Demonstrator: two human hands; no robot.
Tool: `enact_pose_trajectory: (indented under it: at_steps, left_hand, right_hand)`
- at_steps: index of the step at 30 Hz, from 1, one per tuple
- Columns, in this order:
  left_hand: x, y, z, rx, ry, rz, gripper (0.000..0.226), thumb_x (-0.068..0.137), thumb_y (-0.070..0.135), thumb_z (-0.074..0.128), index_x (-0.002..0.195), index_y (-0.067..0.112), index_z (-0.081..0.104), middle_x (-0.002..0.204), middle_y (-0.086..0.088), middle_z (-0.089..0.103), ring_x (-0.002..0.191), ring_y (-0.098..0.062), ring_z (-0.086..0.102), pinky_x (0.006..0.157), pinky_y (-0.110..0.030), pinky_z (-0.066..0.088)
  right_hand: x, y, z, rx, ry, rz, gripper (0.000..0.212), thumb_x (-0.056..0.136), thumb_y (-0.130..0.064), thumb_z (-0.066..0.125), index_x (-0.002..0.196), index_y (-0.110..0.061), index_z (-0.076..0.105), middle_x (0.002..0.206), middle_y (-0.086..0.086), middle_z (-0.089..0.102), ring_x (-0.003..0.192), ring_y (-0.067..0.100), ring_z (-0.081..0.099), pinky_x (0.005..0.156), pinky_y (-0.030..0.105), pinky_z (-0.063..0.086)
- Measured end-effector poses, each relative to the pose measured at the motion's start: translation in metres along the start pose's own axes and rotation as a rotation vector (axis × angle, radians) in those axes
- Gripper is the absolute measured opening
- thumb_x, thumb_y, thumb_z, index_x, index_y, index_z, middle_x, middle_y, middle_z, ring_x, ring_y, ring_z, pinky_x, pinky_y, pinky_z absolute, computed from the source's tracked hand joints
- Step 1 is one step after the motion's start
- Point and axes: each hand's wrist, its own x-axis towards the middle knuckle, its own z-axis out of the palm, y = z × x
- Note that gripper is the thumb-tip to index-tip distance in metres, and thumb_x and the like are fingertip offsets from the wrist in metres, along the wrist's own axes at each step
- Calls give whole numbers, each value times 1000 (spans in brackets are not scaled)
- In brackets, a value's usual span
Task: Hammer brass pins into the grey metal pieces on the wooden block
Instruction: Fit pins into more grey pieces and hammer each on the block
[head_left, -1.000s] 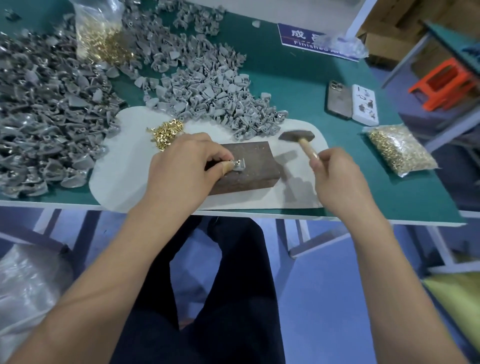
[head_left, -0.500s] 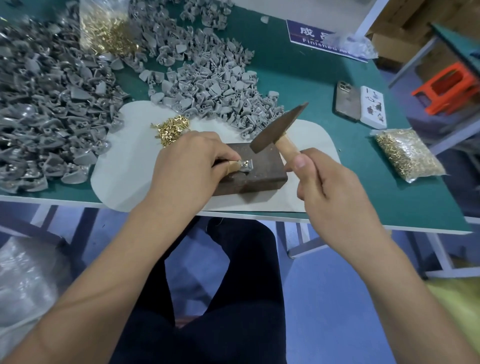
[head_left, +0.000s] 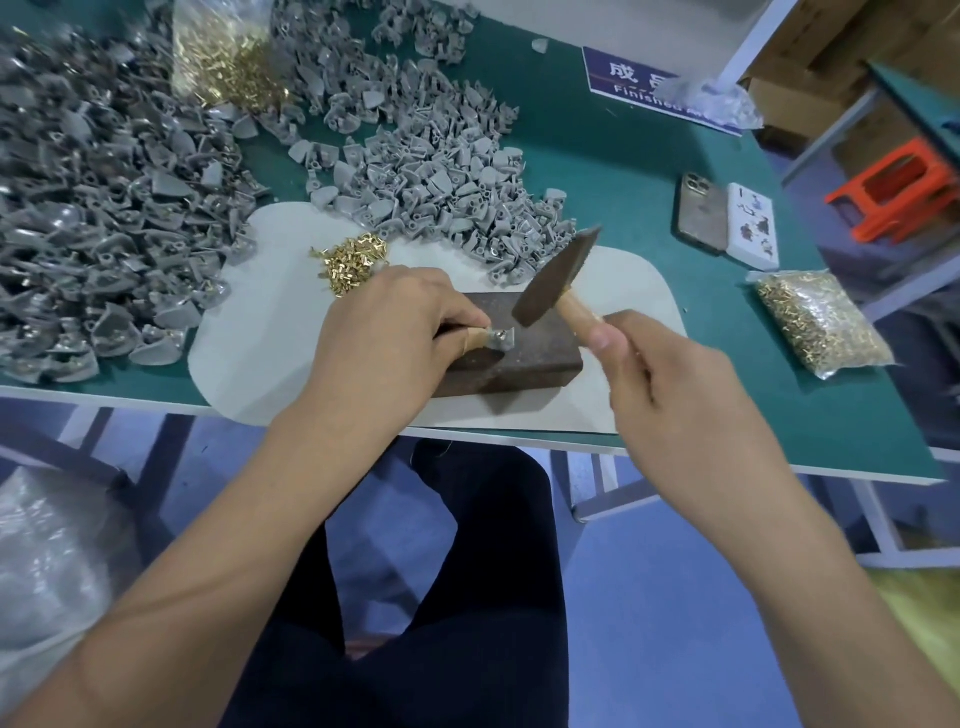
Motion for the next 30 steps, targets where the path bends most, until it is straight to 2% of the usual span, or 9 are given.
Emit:
enact_pose_trajectory:
  at_steps: [2,6,10,12,17,21,26,28,30]
  left_hand:
    - [0,-1,1,-12,-1,-3,7,85,39,77,91,38,79,81,14,65,83,-12,56,62,-29,36]
    - [0,0,0,-8,-4,-12,8,85,40,77,92,38,79,80,16,63,83,-10,56,62,-28,35]
    - [0,0,0,-5,-11,-10,7,85,40,76,92,38,79,81,15,64,84,-10,56,62,-29,35]
    - [0,0,-1,-2,-15,-11,8,85,39,77,93,38,79,81,15,63,83,-11,56,62,-29,36]
    - [2,1,-3,11,-36,-22,9,86,43,75,94,39,78,80,16,61,81,-8,55,60,-27,34]
    - [-1,1,-3,27,-24,-19,9,87,42,73,94,40,77,84,15,64,87,-11,56,64,-29,37]
    - [-1,1,0,-9,-58,-63,7,89,44,70,94,42,74,85,17,60,90,-6,53,61,-25,37]
    - [-4,0,0,-43,-57,-87,4,89,43,69,92,41,72,85,20,57,90,-2,50,62,-24,37]
    - [-10,1,0,-70,-23,-91,4,89,41,67,89,38,69,85,20,55,86,0,49,64,-23,38]
  right_hand:
    - [-1,-2,0,61,83,3,43,104,-59,25,93,-28,53,67,0,54,60,21,50,54,41,45]
    - [-4,-3,7,-35,-65,5,40,105,-55,29,87,-26,48,57,-2,44,60,25,44,54,43,41]
    - [-5,0,4,98,141,10,40,105,-55,28,95,-29,56,69,-4,55,60,20,47,53,40,43]
    - [-6,-5,12,83,88,0,41,105,-56,28,98,-29,58,60,-2,48,59,24,46,55,41,42]
    - [5,12,4,28,39,47,40,101,-65,32,79,-42,55,58,-9,47,55,16,38,49,32,34]
    - [18,39,17,-196,226,187,29,107,-43,38,125,-39,60,84,-8,56,75,26,50,62,36,35]
    - [27,61,37,-368,81,357,37,106,-27,43,142,-29,54,106,12,52,86,35,49,71,39,39]
    - [28,57,38,-409,146,255,38,104,-28,51,141,-28,59,116,14,55,104,36,47,83,43,41]
    - [31,42,39,-149,271,44,33,101,-28,58,132,-23,67,117,9,59,106,28,52,92,41,45]
